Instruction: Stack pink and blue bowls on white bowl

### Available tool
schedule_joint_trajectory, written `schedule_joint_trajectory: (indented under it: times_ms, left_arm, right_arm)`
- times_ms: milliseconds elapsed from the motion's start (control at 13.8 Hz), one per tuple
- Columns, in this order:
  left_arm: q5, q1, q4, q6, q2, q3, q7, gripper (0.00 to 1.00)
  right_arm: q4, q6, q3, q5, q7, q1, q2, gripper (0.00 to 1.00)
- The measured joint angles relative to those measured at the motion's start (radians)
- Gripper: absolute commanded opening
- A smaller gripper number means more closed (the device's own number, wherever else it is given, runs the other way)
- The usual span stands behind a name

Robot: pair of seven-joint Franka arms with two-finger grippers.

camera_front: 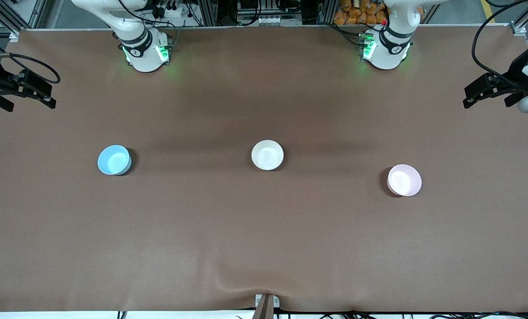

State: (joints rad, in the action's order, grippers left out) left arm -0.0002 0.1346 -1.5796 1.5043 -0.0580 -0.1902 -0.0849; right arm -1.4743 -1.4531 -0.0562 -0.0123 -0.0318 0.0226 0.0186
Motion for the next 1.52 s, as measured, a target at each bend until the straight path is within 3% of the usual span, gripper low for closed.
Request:
schedule_joint_trajectory:
  times_ms: [507, 869, 1086, 1520]
  left_arm:
    - [0.0, 0.027, 0.003, 0.0, 0.007, 0.002, 0.0, 1.0]
    - [0.0, 0.11, -0.009, 0.047, 0.106, 0.006, 0.028, 1.0]
    - [0.0, 0.144, -0.112, 0.231, 0.162, 0.006, 0.045, 1.0]
    - [0.0, 0.146, -0.452, 0.726, 0.268, 0.003, 0.052, 1.0]
  right_arm:
    - [0.0, 0.0, 0.0, 0.0, 0.0, 0.0, 0.0, 1.0]
    - [0.0, 0.001, 0.001, 0.0, 0.0, 0.0, 0.0, 1.0]
    - [0.0, 0.001, 0.001, 0.0, 0.0, 0.0, 0.0, 1.0]
    - [0.0, 0.001, 0.001, 0.0, 0.0, 0.0, -0.001, 1.0]
